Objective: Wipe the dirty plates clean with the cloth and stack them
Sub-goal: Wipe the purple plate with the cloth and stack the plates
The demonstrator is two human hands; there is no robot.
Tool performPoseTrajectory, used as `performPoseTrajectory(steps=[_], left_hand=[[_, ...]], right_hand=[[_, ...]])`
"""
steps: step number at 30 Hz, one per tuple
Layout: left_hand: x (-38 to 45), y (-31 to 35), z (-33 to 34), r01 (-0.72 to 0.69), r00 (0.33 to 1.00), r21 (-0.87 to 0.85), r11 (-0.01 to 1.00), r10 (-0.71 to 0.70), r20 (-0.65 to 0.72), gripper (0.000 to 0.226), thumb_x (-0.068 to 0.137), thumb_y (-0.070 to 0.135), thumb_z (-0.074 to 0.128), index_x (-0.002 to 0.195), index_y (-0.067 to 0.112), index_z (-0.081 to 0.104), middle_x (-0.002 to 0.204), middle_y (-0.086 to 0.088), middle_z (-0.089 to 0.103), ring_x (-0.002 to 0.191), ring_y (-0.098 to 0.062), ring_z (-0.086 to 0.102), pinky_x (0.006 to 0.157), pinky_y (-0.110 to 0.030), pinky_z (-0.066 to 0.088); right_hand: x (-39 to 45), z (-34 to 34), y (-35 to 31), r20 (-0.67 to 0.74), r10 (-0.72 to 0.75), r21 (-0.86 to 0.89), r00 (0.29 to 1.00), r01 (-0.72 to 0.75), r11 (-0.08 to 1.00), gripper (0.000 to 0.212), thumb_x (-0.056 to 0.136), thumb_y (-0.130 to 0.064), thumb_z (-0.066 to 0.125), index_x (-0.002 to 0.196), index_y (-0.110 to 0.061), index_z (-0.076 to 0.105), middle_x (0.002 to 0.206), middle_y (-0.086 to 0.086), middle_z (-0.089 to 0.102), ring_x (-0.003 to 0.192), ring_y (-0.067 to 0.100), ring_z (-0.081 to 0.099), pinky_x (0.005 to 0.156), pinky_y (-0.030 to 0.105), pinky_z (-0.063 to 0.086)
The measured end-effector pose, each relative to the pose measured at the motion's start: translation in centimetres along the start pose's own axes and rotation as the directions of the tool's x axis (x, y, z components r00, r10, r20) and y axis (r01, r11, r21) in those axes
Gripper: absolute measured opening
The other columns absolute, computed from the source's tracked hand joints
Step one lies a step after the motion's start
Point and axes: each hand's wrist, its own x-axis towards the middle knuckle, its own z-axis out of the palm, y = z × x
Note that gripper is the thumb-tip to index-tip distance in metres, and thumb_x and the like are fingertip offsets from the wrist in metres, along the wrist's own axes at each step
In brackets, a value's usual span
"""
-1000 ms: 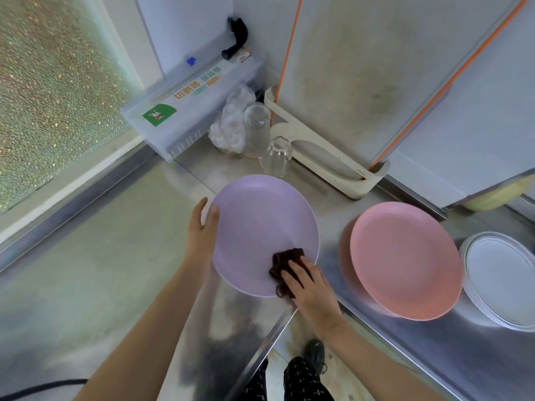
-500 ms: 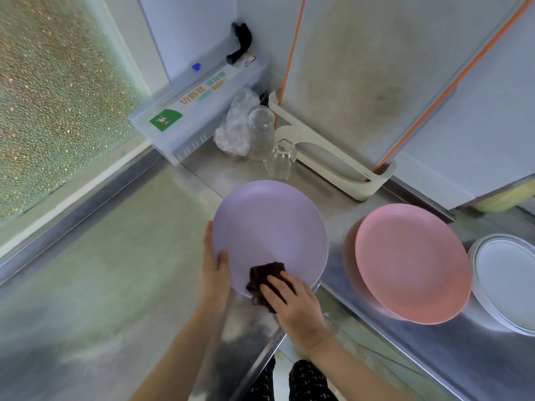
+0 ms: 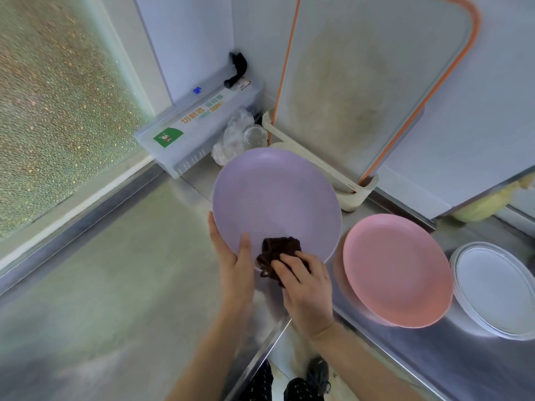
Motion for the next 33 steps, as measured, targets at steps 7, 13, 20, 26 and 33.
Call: performPoseTrajectory(steps=[7,13,20,26,33], left_hand=[[2.2,2.8,-1.5,-0.148,0.979,-0.034,0.988,0.152,0.137,0.037,0.101,0.013,0.035,0.133,0.031,0.04,0.131,0.018,0.051,0.12,0.0,0.05,0.102,-0.034,0.041],[3.1,4.5,-0.8,-0.208,0.947,0.033,0.978,0.192,0.258,0.046,0.099,0.001,0.035,0.129,0.033,0.047,0.127,0.014,0.057,0.12,-0.006,0.052,0.099,-0.026,0.045],[1.9,4.1,1.6,-0.156,0.951,0.031,0.987,0.142,0.275,0.043,0.099,0.011,0.036,0.128,0.042,0.047,0.128,0.02,0.056,0.121,0.0,0.051,0.092,-0.016,0.045],[0.6,3.9,3.7,-0.094,0.938,-0.044,0.995,0.103,0.331,0.038,0.101,0.012,0.035,0.127,0.036,0.048,0.131,0.017,0.056,0.124,-0.001,0.05,0.101,-0.019,0.043],[0.2,3.2,4.1,-0.052,0.952,-0.077,0.996,0.073,0.296,0.033,0.099,0.015,0.039,0.122,0.033,0.054,0.126,0.012,0.061,0.123,-0.007,0.052,0.106,-0.031,0.037]], right_hand=[[-0.3,-3.2,2.6,0.038,-0.231,0.005,0.972,0.231,0.973,0.037,0.099,-0.008,0.036,0.097,-0.015,0.073,0.101,0.005,0.072,0.099,0.026,0.053,0.082,0.033,0.041],[0.3,-5.2,8.5,0.462,-0.234,0.078,0.856,0.224,0.971,0.039,0.078,-0.018,0.044,0.11,-0.02,0.066,0.115,0.001,0.067,0.108,0.025,0.059,0.08,0.033,0.056],[4.0,-11.7,6.1,0.414,0.406,0.412,0.814,-0.566,0.714,0.025,0.077,-0.01,0.061,0.095,-0.027,0.064,0.097,-0.009,0.059,0.086,-0.003,0.054,0.076,0.003,0.038],[7.1,-9.8,3.8,0.559,0.547,0.568,0.623,-0.769,0.295,0.041,0.081,0.003,0.062,0.104,-0.029,0.052,0.091,-0.009,0.065,0.085,0.006,0.061,0.075,0.02,0.047],[3.8,-7.0,2.9,0.23,0.249,0.048,0.941,-0.267,0.963,0.049,0.092,-0.041,0.042,0.138,-0.026,0.039,0.145,0.008,0.042,0.124,0.037,0.045,0.099,0.049,0.039]])
